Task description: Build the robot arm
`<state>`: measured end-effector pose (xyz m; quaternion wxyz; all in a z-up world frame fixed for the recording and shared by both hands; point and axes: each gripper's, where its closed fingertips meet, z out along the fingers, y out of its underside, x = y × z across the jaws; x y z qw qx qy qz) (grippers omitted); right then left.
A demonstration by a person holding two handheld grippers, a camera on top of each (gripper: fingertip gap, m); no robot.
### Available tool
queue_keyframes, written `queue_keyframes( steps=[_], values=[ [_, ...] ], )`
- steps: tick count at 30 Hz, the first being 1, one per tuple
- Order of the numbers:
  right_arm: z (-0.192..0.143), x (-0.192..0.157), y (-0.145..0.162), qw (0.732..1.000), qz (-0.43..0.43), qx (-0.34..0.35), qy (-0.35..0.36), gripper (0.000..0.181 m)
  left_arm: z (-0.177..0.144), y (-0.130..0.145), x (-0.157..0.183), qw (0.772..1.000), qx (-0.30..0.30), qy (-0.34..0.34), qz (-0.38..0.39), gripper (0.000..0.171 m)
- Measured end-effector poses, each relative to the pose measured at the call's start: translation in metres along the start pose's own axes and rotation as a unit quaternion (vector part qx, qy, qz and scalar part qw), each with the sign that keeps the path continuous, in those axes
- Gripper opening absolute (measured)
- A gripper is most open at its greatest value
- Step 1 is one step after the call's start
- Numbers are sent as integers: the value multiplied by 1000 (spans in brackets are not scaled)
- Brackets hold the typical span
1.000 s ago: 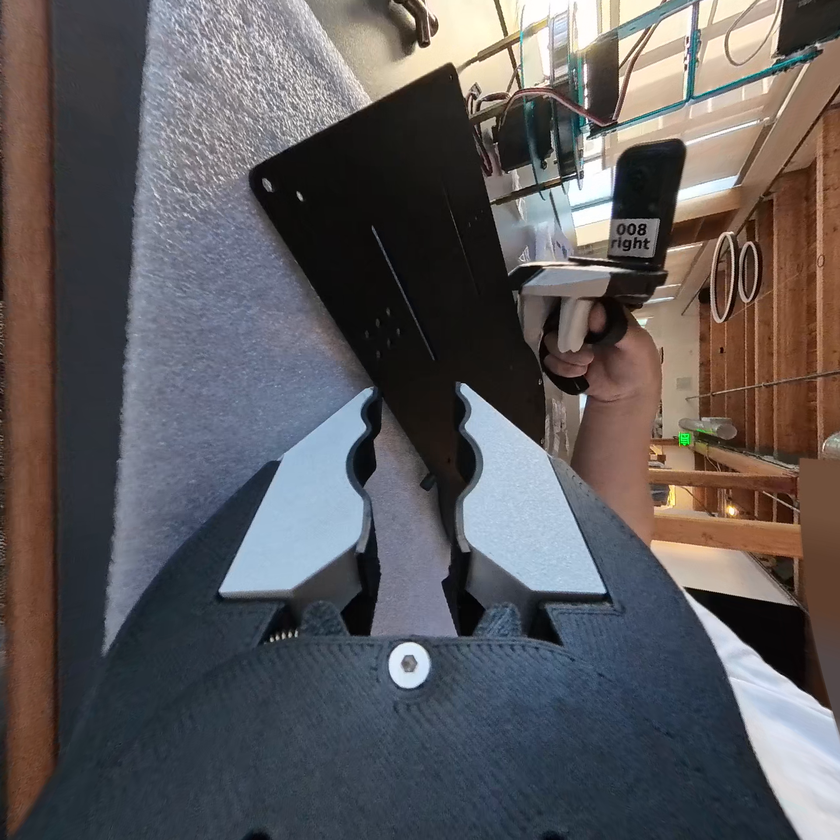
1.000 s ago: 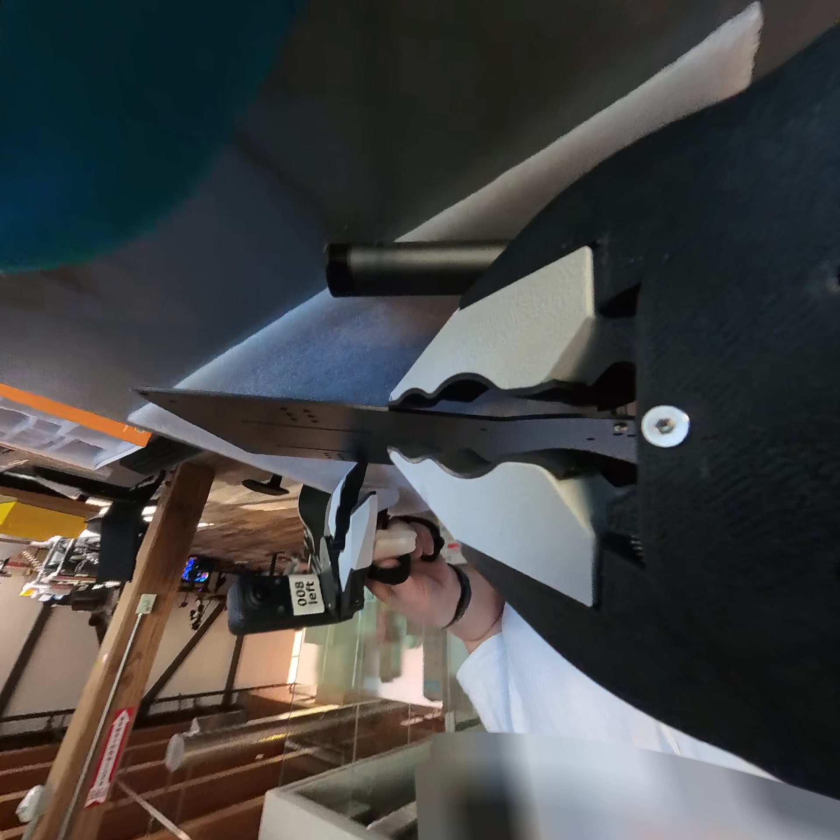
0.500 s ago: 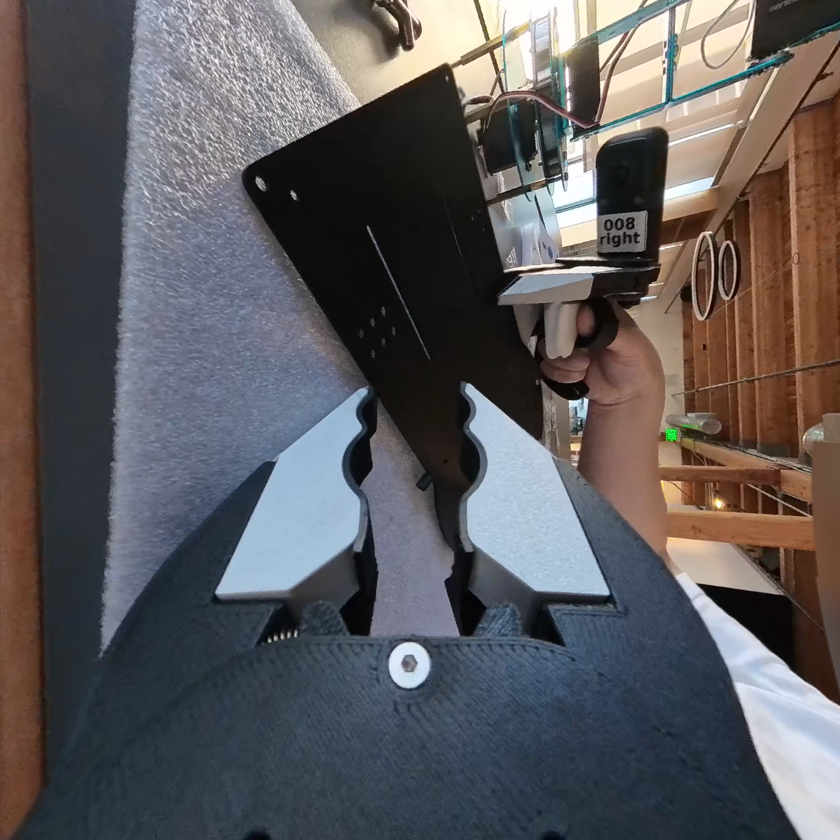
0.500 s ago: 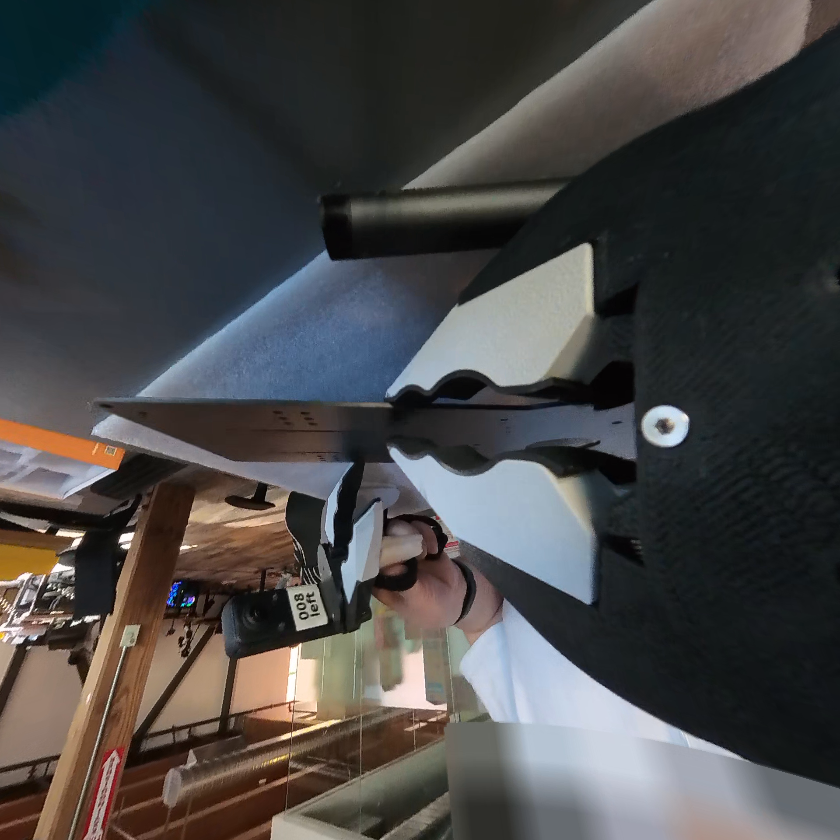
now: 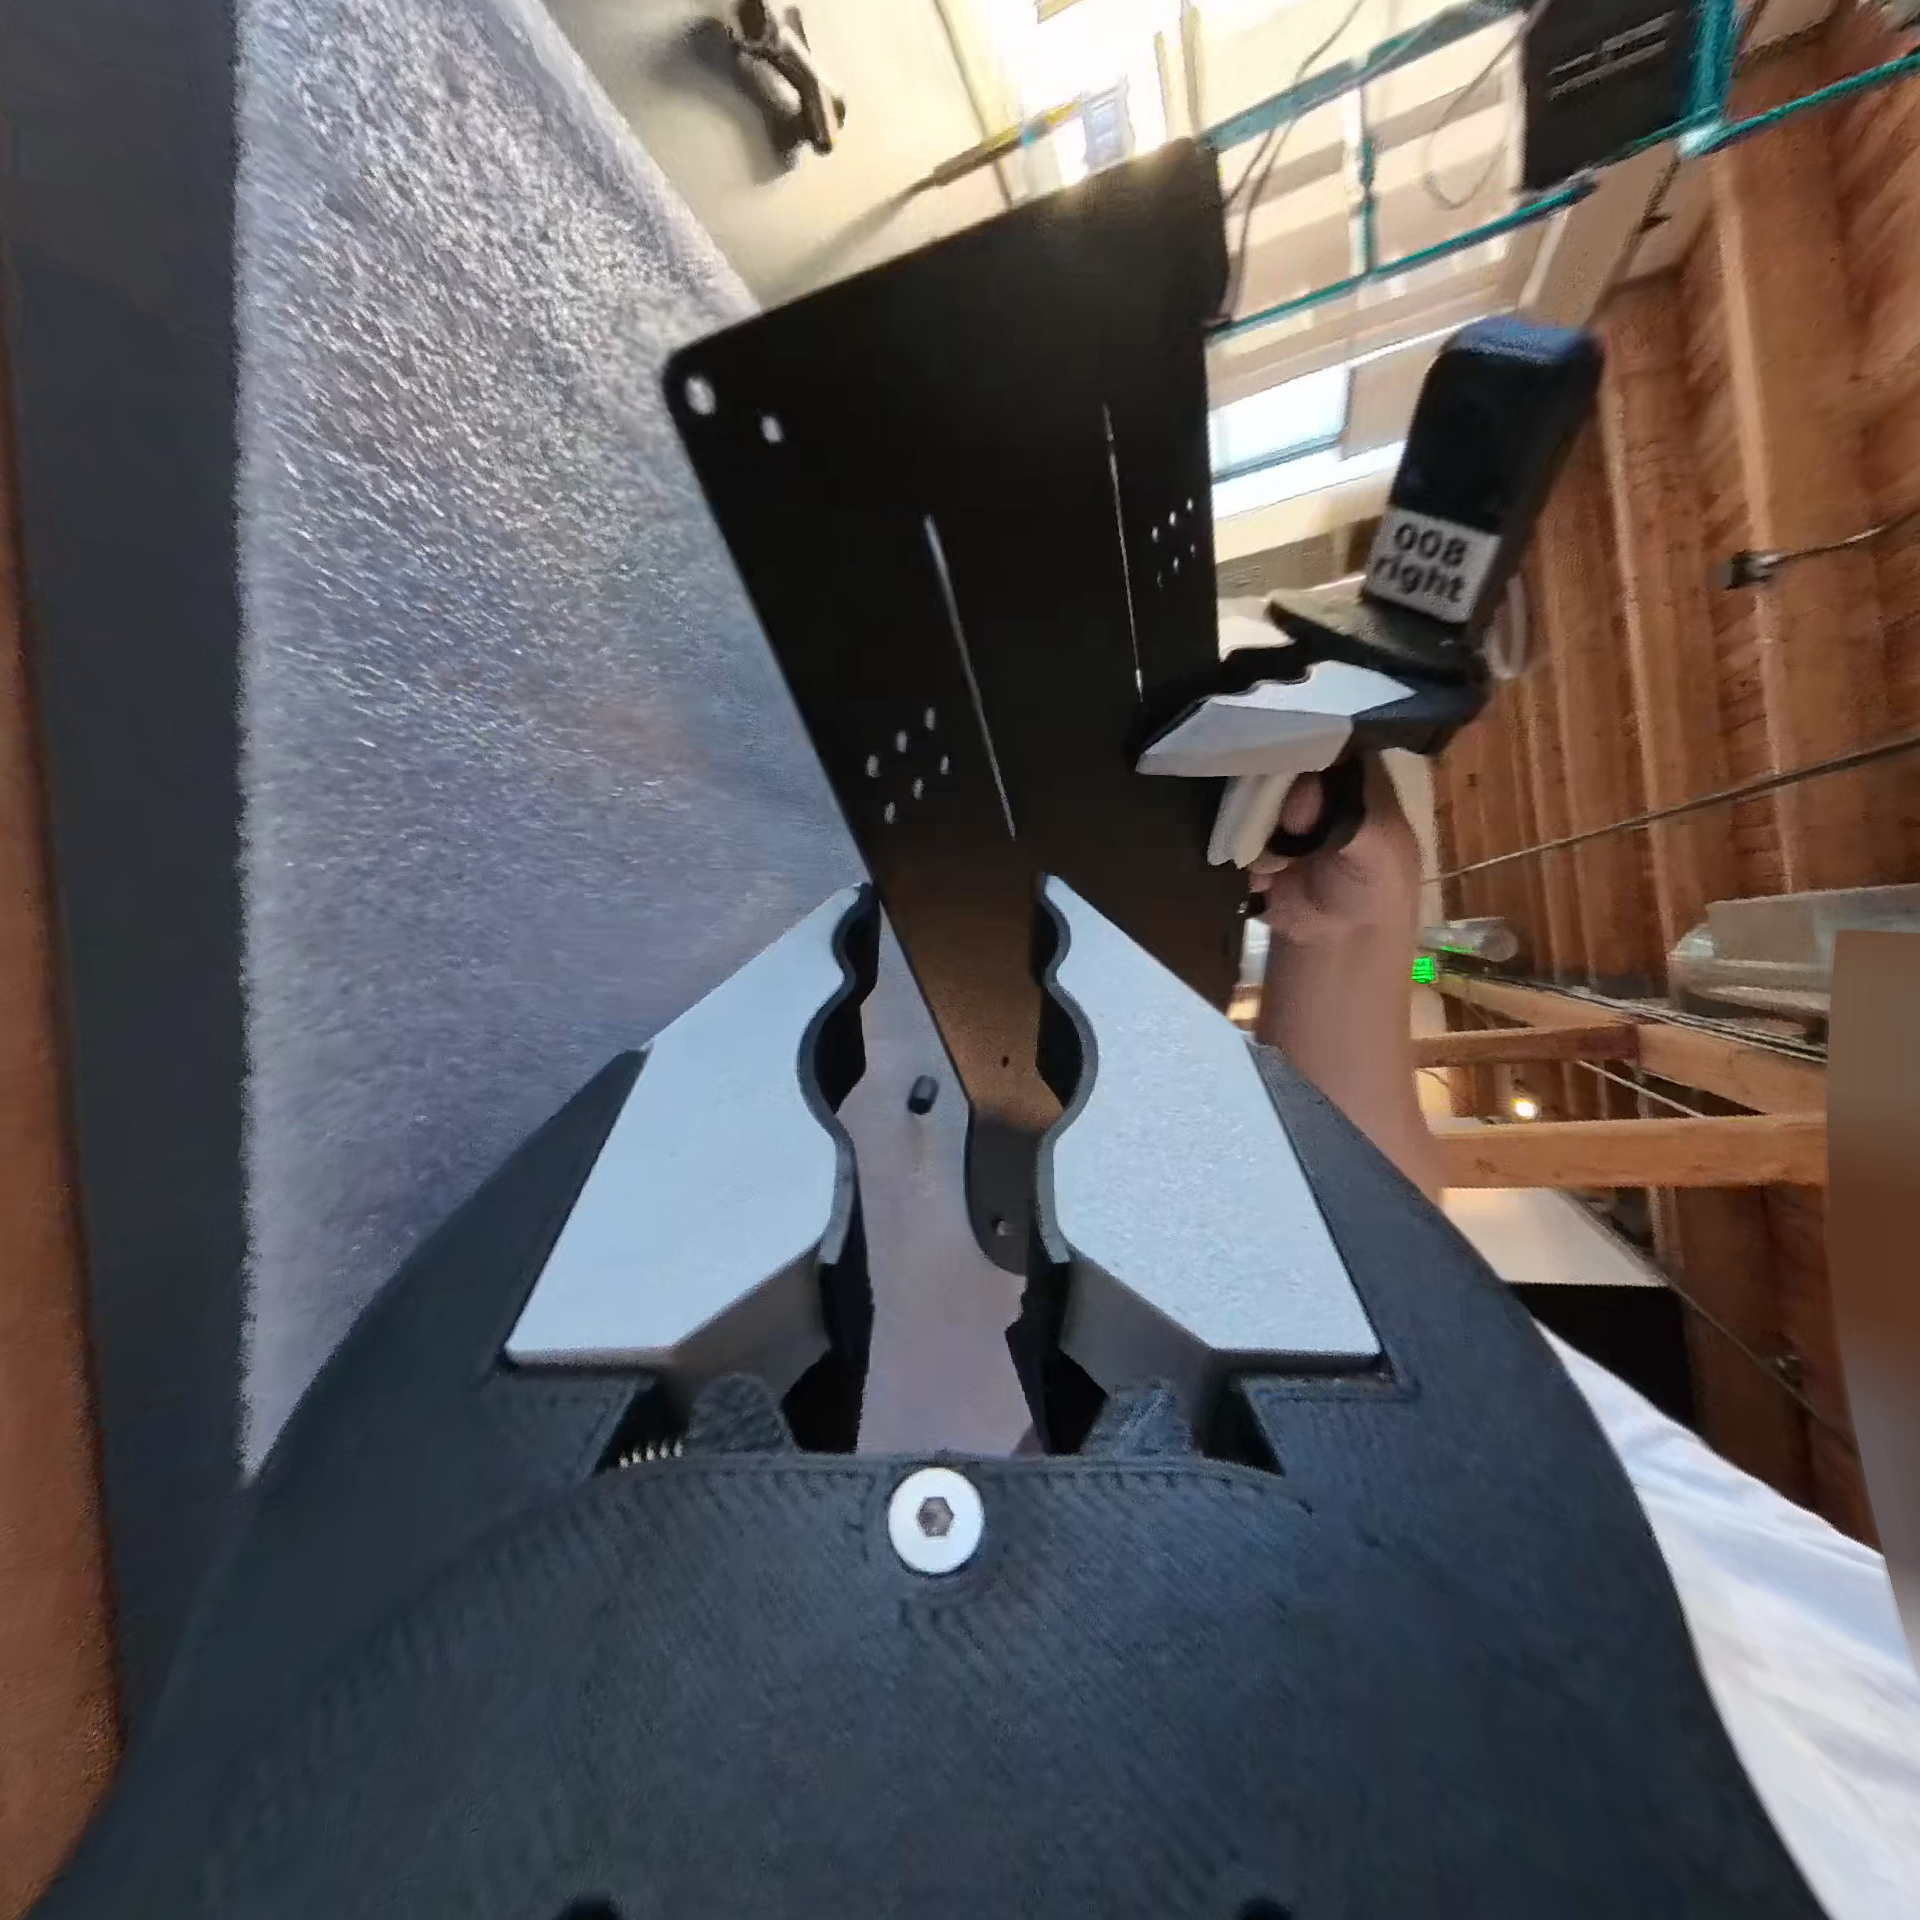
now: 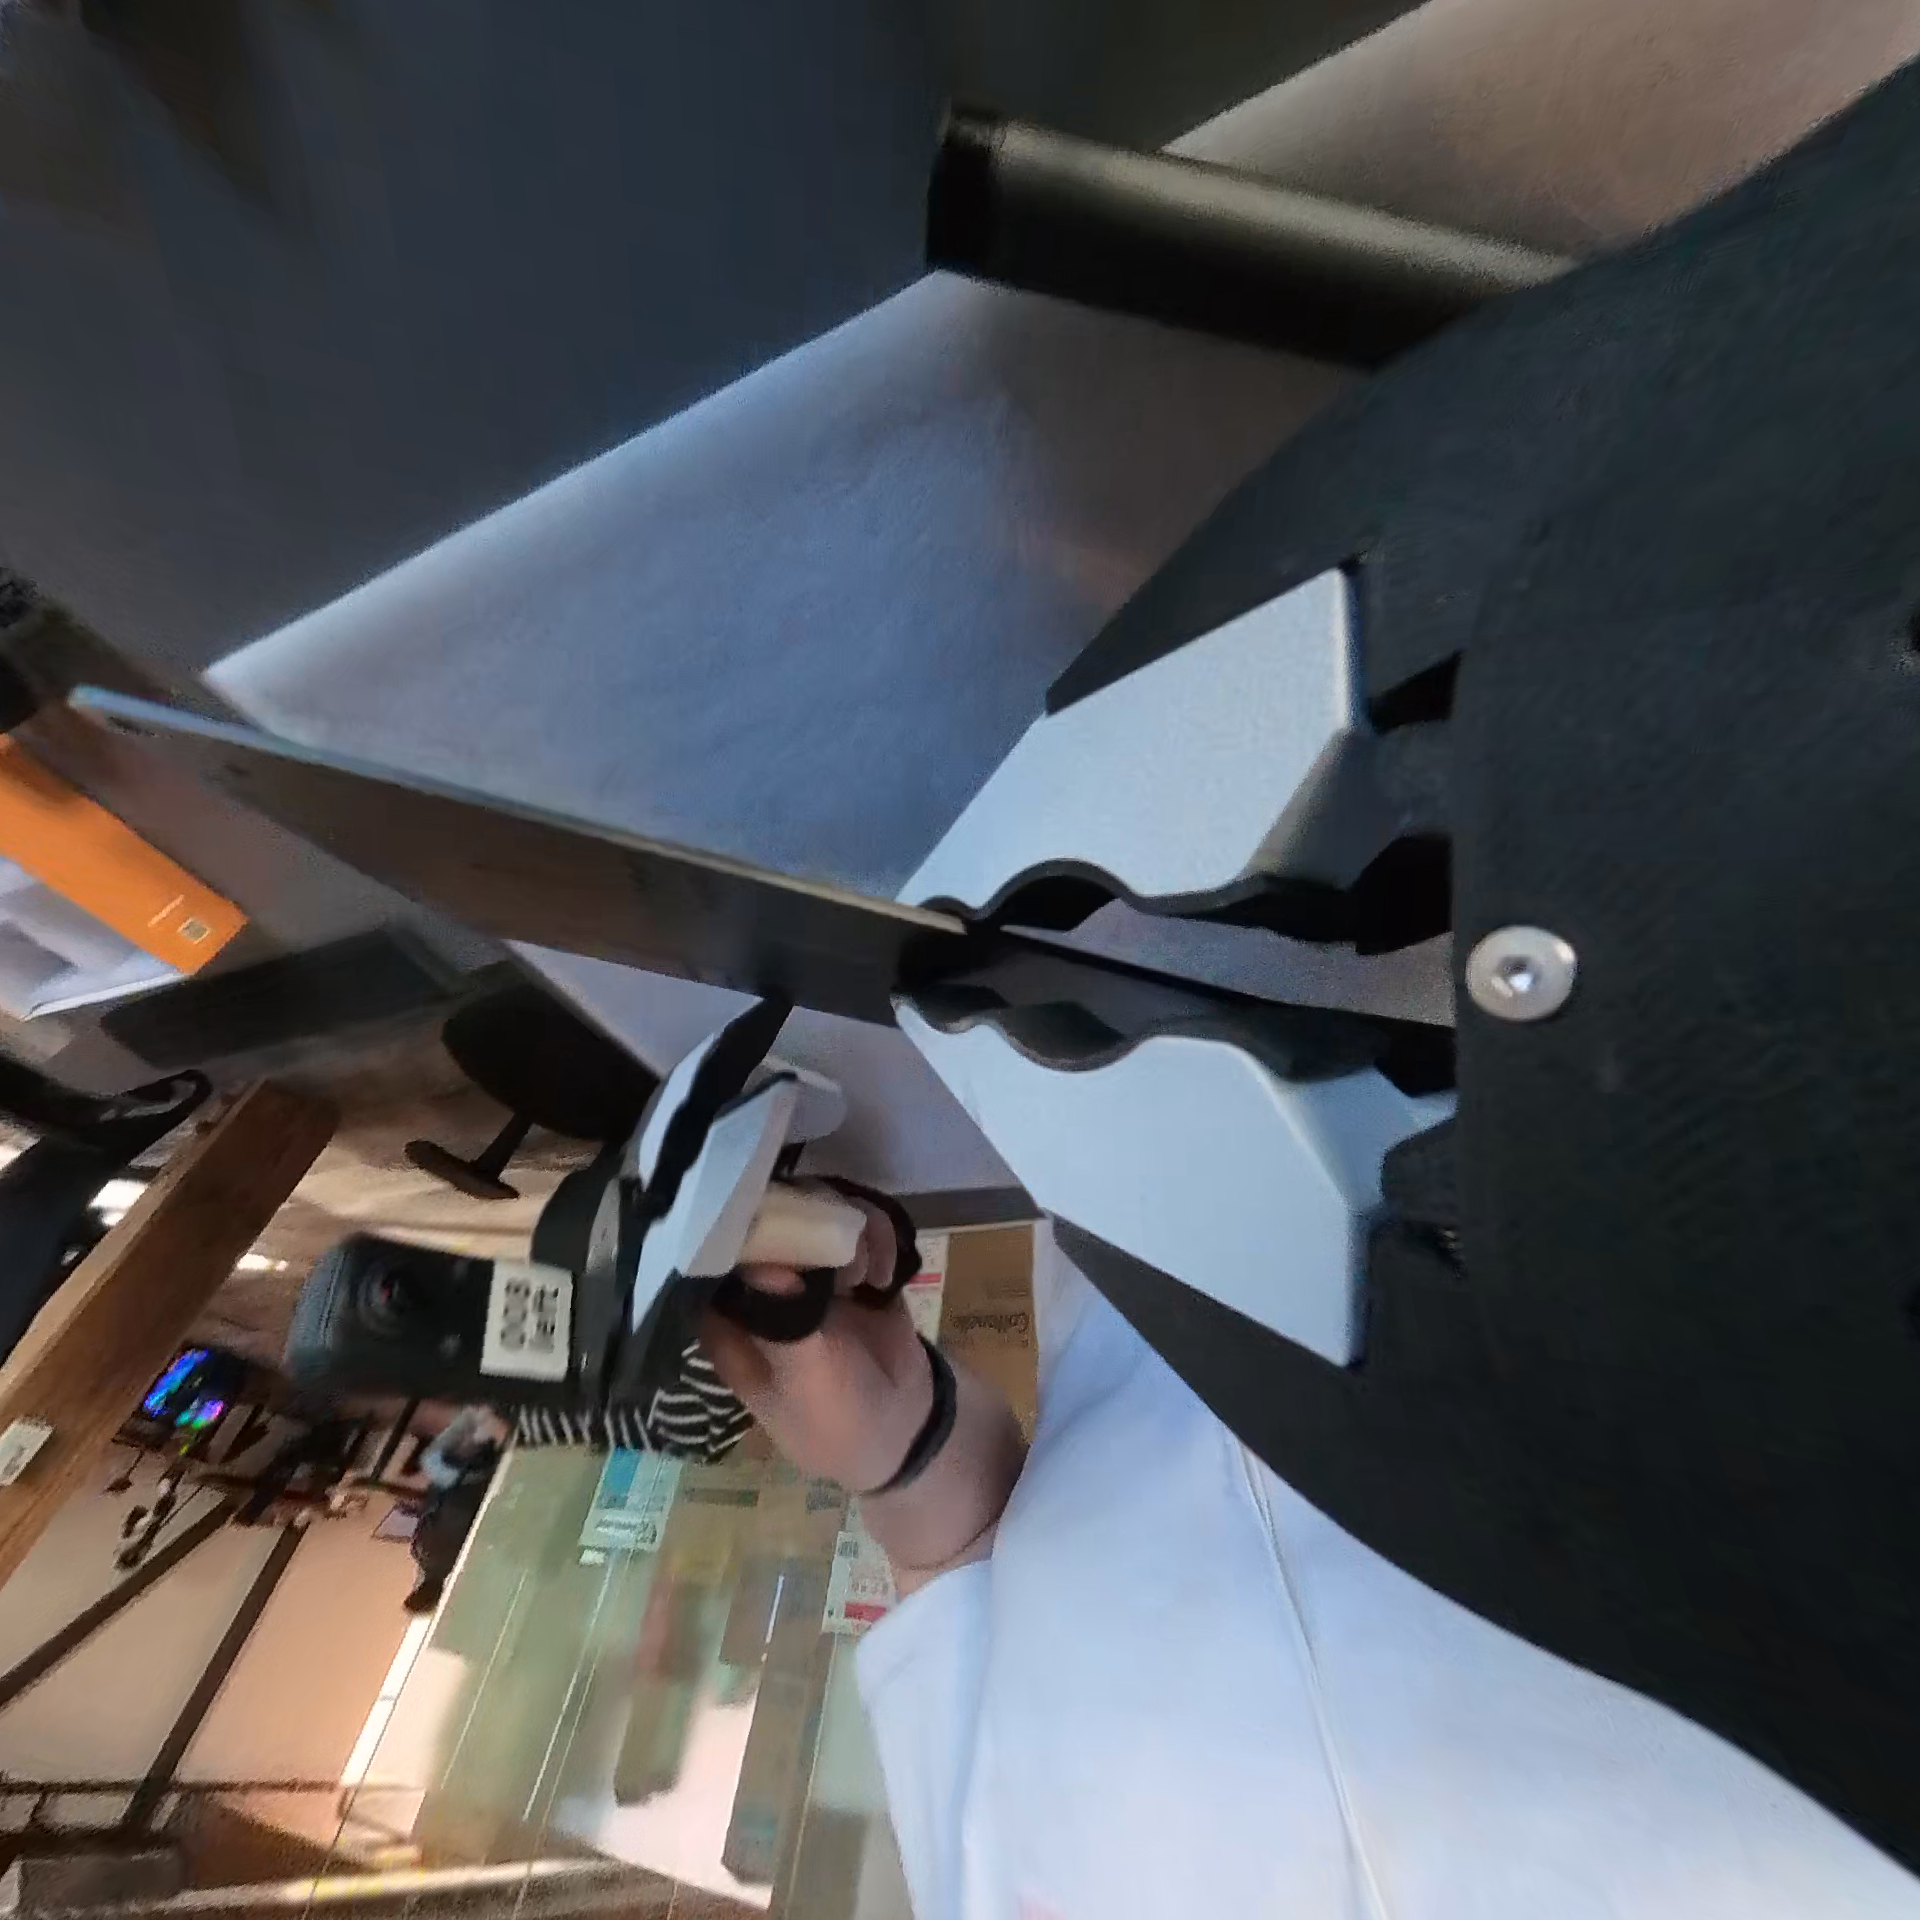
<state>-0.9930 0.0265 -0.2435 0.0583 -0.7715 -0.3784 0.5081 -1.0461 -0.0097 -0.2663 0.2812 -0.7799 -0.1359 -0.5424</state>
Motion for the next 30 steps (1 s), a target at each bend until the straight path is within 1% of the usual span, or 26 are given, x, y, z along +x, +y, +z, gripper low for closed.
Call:
queue_keyframes(
  steps=[2,4,7,8,9,11,12,13,14,15,17,18,19,20,22,23,26,30],
  values=[
    [-4,-15,-3,999,-24,23,-29,1,-3,-4,9,999,5,44,-17,30],
    [-5,-32,-4,997,-56,35,-47,0,-6,-9,19,995,9,90,-30,41],
    [-7,-48,-2,993,-103,37,-44,1,-11,-17,50,986,17,165,11,43],
    [-8,-51,-2,992,-114,36,-41,1,-11,-19,57,984,12,173,31,45],
    [-10,-52,-2,991,-121,37,-37,1,-9,-19,58,985,7,165,54,38],
    [-16,-53,-3,988,-142,44,-33,3,-7,-20,61,981,3,171,91,9],
    [-19,-53,-3,987,-150,51,-29,4,-9,-20,68,976,2,201,88,3],
    [-22,-52,-3,986,-156,59,-26,8,-11,-20,78,967,0,239,84,0],
    [-26,-54,-3,984,-159,68,-33,7,-11,-19,83,963,4,251,99,0],
    [-29,-54,-4,983,-160,78,-34,8,-11,-16,86,960,12,244,137,0],
    [-36,-54,-6,981,-163,100,-34,17,-9,-12,93,950,33,215,223,0],
    [-40,-56,-7,979,-161,114,-43,22,-9,-11,98,944,41,208,255,0],
    [-46,-60,-9,977,-161,130,-55,25,-10,-9,103,937,40,215,272,0],
    [-52,-61,-12,974,-161,149,-59,29,-11,-7,108,933,35,228,275,0],
    [-67,-59,-18,967,-168,185,-55,45,-12,-3,117,928,24,261,266,0],
    [-76,-61,-18,962,-173,199,-69,48,-12,-1,120,925,23,271,267,0],
    [-99,-72,-19,948,-172,234,-128,48,-9,0,125,921,21,263,285,0],
    [-108,-78,-16,943,-179,232,-156,48,-6,-1,124,922,12,249,297,0]
  ],
)
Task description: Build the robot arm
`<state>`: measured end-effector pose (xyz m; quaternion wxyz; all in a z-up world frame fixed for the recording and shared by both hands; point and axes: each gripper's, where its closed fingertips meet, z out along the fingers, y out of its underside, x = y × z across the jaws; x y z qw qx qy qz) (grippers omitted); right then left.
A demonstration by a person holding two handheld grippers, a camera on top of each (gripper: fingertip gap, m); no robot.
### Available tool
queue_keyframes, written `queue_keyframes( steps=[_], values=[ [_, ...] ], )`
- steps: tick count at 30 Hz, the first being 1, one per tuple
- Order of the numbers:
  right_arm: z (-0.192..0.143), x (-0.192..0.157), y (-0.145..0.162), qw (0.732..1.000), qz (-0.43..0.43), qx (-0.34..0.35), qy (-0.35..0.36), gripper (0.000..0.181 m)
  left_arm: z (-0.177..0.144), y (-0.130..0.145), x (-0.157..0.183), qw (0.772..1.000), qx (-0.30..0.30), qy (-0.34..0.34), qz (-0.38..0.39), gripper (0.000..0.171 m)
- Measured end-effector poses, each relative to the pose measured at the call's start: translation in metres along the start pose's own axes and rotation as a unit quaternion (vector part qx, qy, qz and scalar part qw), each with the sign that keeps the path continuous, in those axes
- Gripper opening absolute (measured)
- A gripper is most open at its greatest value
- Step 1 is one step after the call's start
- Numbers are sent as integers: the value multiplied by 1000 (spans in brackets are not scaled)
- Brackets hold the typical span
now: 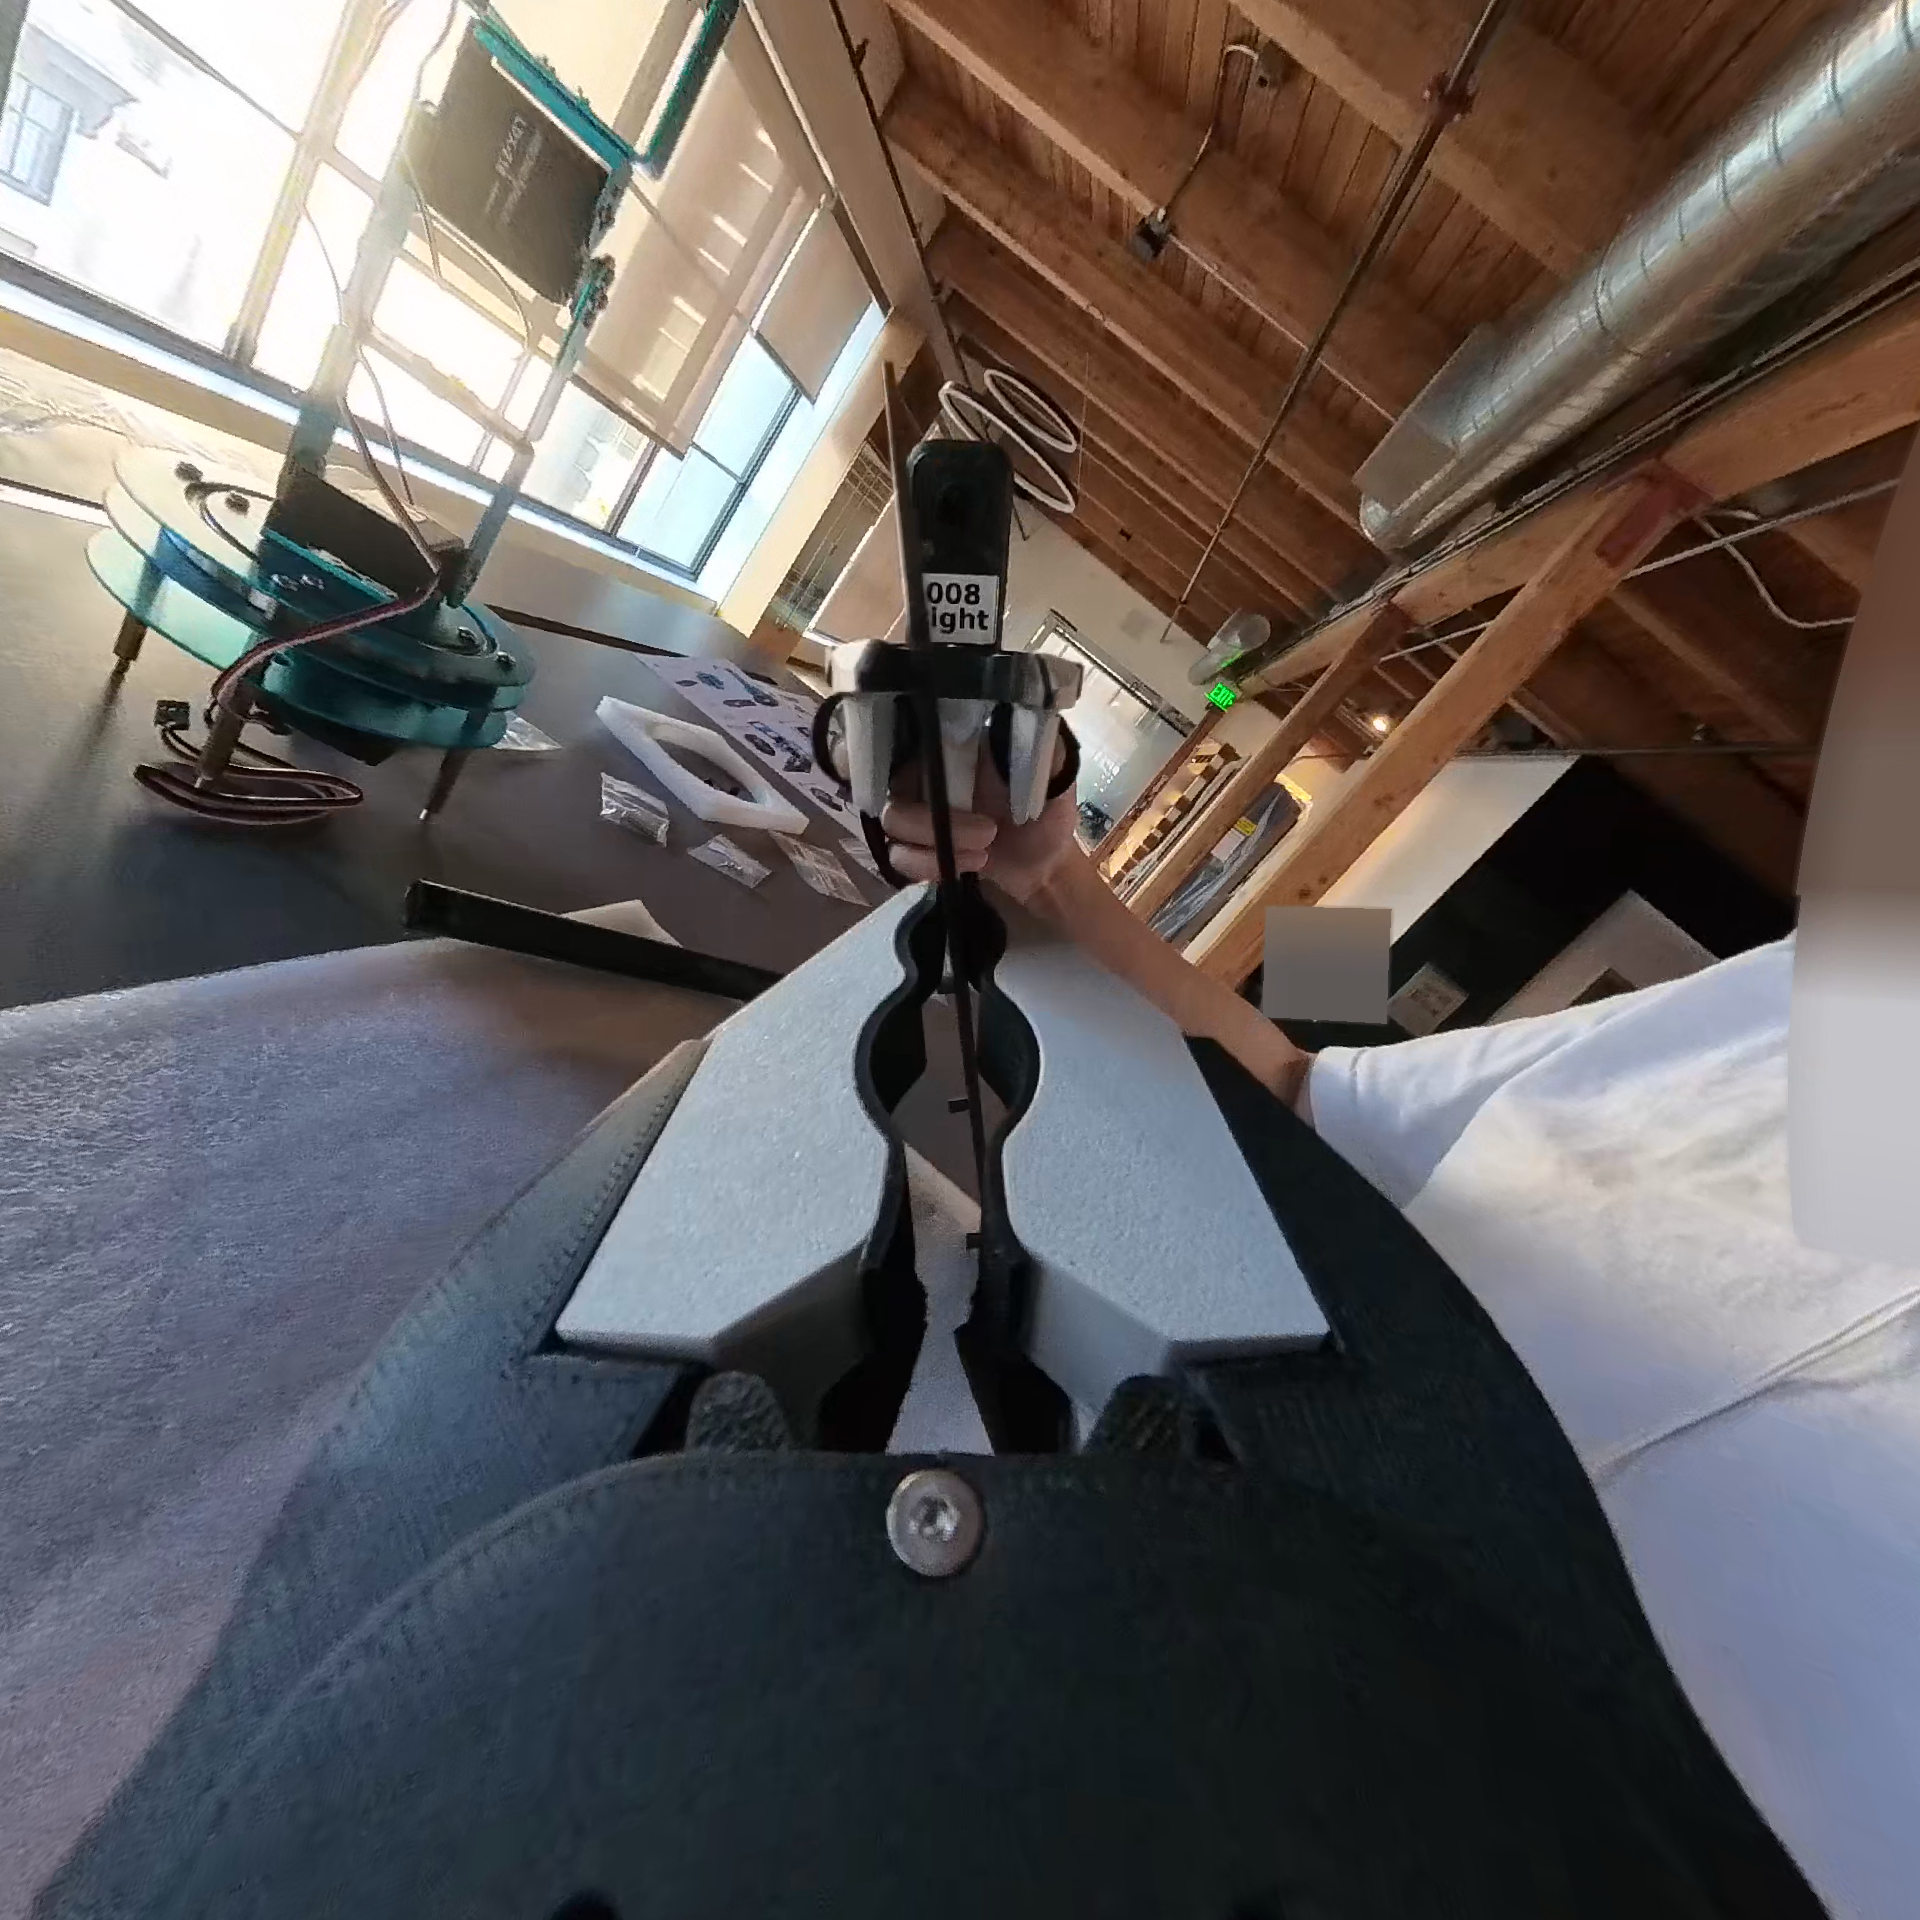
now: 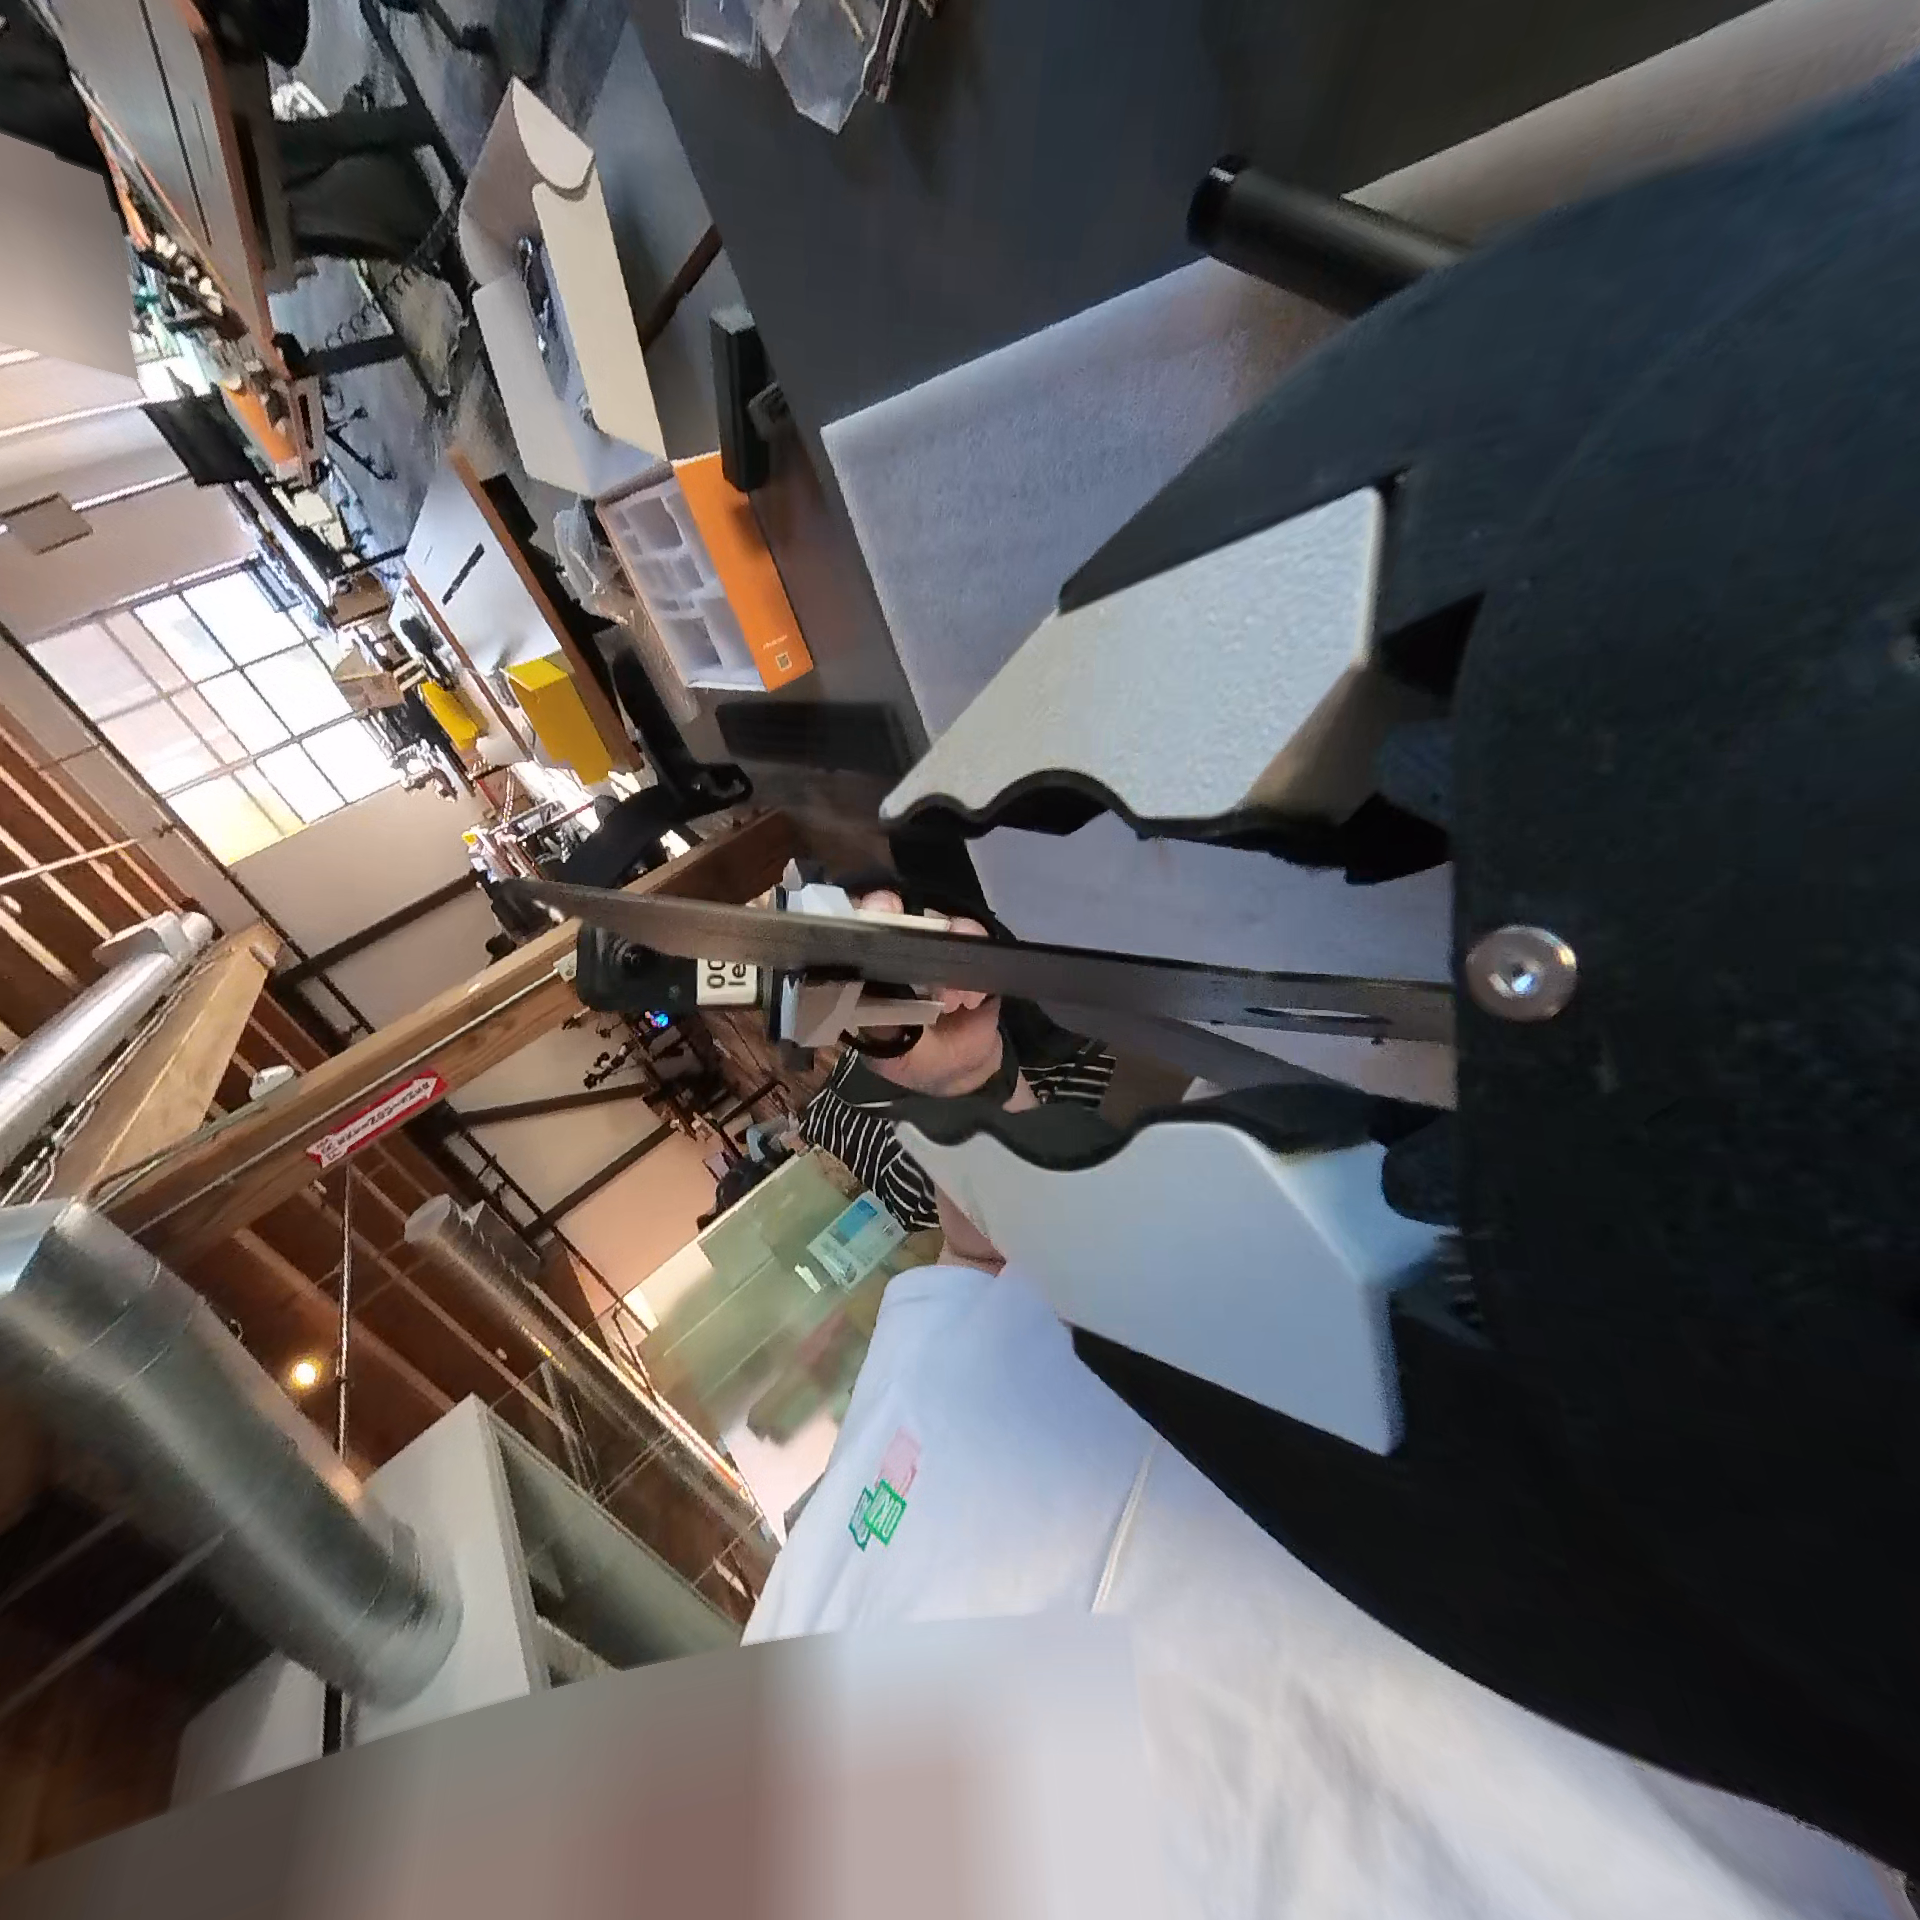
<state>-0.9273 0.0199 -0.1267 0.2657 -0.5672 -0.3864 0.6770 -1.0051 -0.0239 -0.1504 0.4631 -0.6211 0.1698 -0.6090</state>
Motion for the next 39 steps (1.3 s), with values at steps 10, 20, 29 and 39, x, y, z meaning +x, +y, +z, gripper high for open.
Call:
queue_keyframes(
  steps=[10,20,29,39],
  values=[
    [46,8,60,979,106,-169,-50,39,2,0,-7,1000,0,-16,-12,0],
    [50,22,72,964,150,-215,-29,0,-15,2,-24,998,3,-41,-54,17],
    [43,25,70,970,140,-196,-35,0,-57,64,-35,944,-285,-153,68,5],
    [40,17,66,977,97,-179,-58,0,-45,120,-56,845,-501,-176,65,13]
  ],
)
